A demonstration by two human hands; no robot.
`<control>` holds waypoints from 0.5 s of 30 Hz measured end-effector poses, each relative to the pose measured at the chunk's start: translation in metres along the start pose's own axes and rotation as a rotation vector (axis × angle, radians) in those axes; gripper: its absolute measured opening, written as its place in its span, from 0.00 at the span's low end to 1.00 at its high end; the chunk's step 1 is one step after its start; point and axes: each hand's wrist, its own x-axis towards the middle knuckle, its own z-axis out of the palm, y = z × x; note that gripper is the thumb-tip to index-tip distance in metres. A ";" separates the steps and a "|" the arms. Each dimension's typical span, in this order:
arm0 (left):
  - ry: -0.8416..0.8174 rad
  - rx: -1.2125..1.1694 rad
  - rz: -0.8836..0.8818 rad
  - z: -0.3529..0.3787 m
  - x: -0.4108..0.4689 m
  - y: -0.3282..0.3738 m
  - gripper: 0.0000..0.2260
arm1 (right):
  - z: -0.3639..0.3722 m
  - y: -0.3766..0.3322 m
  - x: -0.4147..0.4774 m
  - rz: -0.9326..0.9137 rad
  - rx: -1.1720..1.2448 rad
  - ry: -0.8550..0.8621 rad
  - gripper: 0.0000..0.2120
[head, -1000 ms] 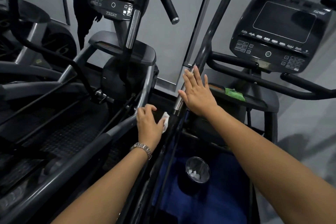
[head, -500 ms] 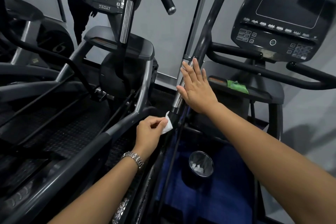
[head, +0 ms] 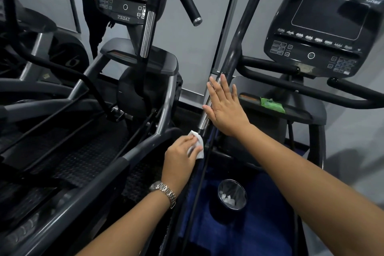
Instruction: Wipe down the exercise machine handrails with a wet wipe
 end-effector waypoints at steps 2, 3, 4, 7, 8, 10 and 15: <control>-0.038 0.104 0.113 -0.005 -0.014 -0.012 0.11 | 0.000 0.001 0.000 -0.002 -0.001 -0.008 0.33; -0.046 0.144 0.165 -0.008 -0.021 -0.017 0.10 | -0.001 0.001 0.000 -0.002 0.000 -0.008 0.33; -0.045 0.167 0.214 -0.012 -0.025 -0.020 0.09 | -0.001 0.001 0.000 0.000 0.002 -0.006 0.33; -0.076 0.183 0.367 -0.013 -0.012 -0.017 0.09 | 0.001 0.001 0.001 0.001 0.009 -0.003 0.33; -0.097 0.208 0.419 -0.011 -0.007 -0.015 0.08 | 0.001 0.000 0.001 0.000 0.010 -0.003 0.34; -0.133 0.247 0.489 -0.010 -0.005 -0.014 0.08 | 0.001 0.000 0.001 -0.001 0.009 -0.004 0.34; -0.221 0.278 0.603 -0.023 -0.019 -0.024 0.11 | -0.001 0.001 0.002 0.003 0.011 -0.003 0.34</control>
